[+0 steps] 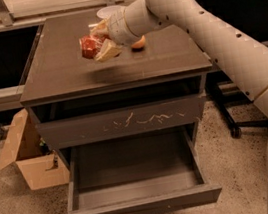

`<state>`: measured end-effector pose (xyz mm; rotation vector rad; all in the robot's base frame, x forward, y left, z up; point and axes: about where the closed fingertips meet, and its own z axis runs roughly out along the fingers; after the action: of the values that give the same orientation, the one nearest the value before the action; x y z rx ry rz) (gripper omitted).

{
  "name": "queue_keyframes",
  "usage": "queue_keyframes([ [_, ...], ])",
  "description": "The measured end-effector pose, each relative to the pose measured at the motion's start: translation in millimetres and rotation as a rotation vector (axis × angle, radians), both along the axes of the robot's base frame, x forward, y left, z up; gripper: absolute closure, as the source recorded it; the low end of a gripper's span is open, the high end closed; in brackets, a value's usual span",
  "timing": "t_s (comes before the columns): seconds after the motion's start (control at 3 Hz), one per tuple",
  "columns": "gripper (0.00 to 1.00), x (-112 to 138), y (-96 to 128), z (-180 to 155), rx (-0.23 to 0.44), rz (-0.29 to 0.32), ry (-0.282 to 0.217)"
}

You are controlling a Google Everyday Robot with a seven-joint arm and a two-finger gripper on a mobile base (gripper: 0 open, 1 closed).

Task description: Pick coke can from middle drawer and place on counter

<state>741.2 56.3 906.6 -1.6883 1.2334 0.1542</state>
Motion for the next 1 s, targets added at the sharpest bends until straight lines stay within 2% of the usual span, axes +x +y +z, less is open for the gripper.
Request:
queue_keyframes([
  [0.33,0.81,16.2,4.5,-8.0,0.032,-0.026,0.046],
  [0.67,0.50,33.3,2.4,-22.1,0.066,-0.064,0.098],
  [1.0,0.27,41.9,0.0,-28.7,0.079,-0.080,0.121],
])
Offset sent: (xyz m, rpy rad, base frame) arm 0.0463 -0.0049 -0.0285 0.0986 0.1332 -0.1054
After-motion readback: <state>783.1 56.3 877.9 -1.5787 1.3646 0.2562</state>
